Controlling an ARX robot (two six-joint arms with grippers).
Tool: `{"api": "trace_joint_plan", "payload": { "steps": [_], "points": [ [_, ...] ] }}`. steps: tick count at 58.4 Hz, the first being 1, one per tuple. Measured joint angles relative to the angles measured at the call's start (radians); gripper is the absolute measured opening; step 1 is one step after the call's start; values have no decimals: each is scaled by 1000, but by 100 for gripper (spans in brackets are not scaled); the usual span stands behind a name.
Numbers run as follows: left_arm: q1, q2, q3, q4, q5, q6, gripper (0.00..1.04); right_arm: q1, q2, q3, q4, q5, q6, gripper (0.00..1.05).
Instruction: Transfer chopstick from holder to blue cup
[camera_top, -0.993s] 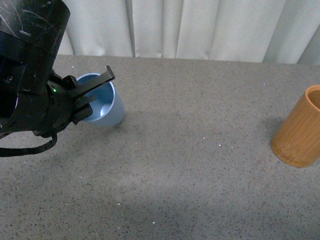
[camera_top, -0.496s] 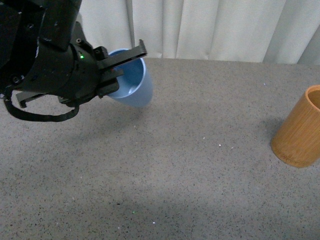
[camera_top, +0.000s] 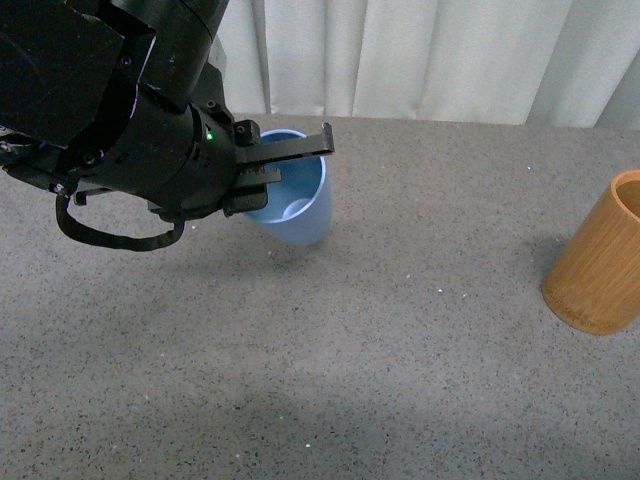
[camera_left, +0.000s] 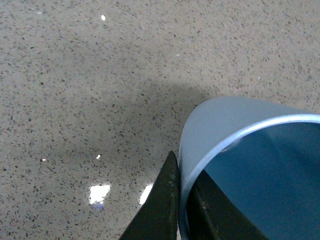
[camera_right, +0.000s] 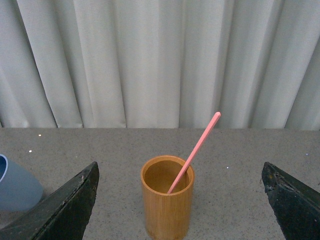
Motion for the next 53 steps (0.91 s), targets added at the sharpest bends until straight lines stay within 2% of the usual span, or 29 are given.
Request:
{"api": "trace_joint_plan", "payload": {
  "steps": [53],
  "points": [
    [-41, 36, 35, -75, -1, 101, 4, 0, 0, 0, 0, 0, 0, 95]
  ]
}}
